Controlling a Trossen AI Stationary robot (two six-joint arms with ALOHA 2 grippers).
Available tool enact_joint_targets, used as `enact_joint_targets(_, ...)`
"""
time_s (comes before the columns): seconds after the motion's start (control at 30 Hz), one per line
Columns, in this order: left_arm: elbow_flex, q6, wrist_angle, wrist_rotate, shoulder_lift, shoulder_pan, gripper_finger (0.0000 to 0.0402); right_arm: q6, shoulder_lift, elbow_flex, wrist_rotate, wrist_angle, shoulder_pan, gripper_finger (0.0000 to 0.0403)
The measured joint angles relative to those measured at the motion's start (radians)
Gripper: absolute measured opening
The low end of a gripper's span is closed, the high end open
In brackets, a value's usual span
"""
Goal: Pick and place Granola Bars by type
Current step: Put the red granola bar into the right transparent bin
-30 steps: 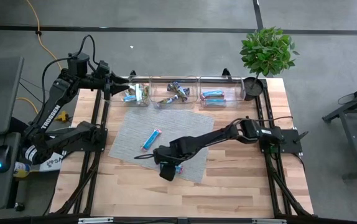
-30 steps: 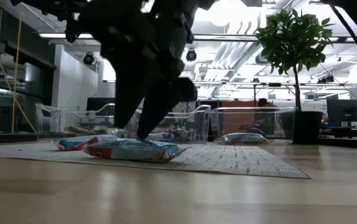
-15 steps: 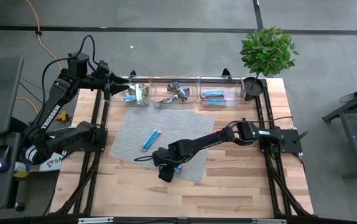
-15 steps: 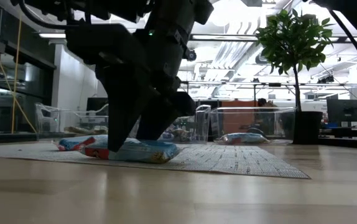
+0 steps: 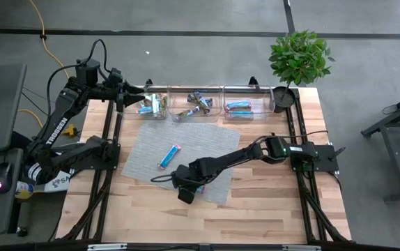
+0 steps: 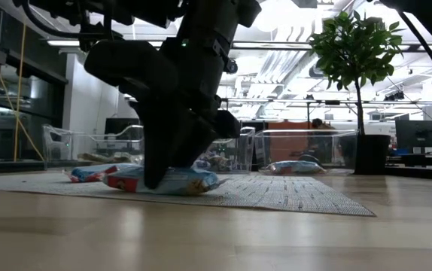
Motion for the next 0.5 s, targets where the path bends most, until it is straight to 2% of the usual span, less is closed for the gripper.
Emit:
enact_joint_targets(0.23, 0.0, 0.0, 0.0, 0.0, 0.0, 0.0, 0.0234, -0.006, -0.001, 0.001, -0.014, 0.002, 0.0, 0.0041)
enact_joint_targets(0.5, 0.0, 0.0, -0.001, 0.0, 0.0, 0.0, 0.0234, 0.0, -0.045, 0.0, -0.022, 0.009, -0.017, 0.004)
